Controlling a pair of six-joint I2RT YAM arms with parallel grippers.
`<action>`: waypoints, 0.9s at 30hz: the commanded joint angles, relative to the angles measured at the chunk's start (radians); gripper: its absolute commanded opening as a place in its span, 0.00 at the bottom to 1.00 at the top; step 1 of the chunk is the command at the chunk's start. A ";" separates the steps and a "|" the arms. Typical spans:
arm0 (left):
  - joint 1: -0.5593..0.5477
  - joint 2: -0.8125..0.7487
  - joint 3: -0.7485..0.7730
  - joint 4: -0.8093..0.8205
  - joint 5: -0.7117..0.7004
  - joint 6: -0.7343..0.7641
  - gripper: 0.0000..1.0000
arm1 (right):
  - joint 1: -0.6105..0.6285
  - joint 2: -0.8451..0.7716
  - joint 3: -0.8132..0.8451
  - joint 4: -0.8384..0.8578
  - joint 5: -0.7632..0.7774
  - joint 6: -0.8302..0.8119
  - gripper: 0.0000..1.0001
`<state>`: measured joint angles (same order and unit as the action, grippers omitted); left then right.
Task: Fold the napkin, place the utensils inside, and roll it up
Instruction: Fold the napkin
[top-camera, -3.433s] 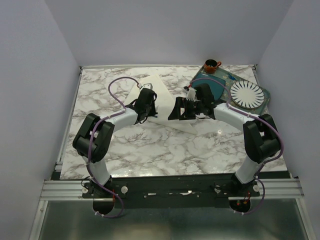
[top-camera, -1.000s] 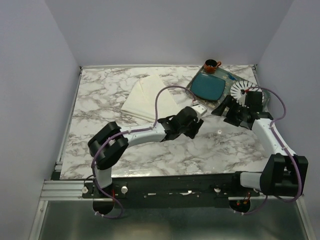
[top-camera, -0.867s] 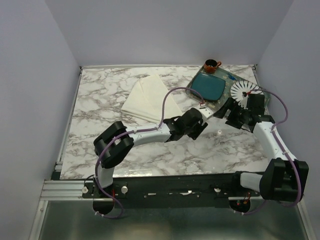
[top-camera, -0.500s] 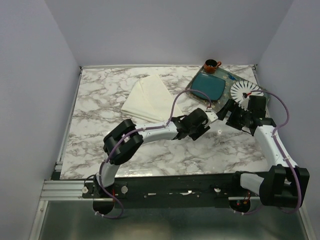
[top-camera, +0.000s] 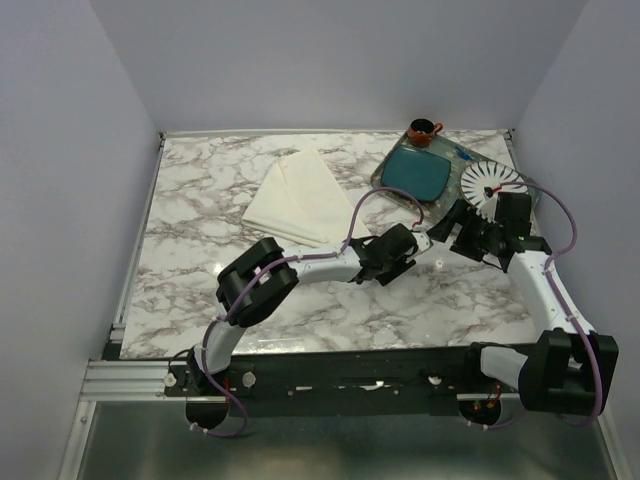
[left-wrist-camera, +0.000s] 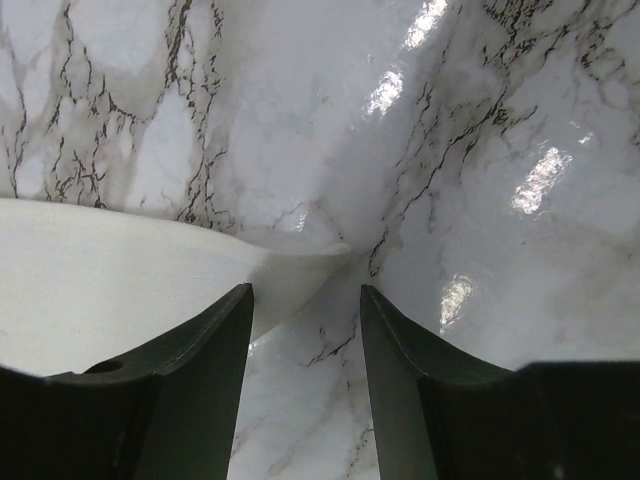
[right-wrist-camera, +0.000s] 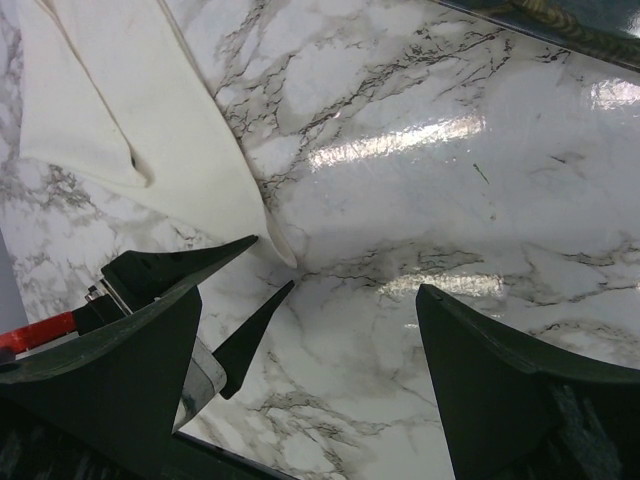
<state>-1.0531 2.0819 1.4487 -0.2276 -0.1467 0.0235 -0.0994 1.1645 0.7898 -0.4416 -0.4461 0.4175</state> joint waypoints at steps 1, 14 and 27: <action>-0.018 0.004 0.006 0.033 -0.103 0.023 0.54 | -0.003 0.009 -0.017 0.020 -0.032 -0.008 0.97; -0.033 0.033 0.010 0.062 -0.108 0.021 0.51 | -0.003 0.034 -0.021 0.032 -0.059 -0.010 0.97; 0.002 -0.023 0.009 0.102 -0.153 -0.180 0.01 | -0.003 0.070 -0.004 0.034 -0.078 -0.016 0.97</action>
<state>-1.0744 2.1025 1.4487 -0.1822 -0.2626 -0.0296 -0.1051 1.2049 0.7834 -0.3946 -0.4679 0.4179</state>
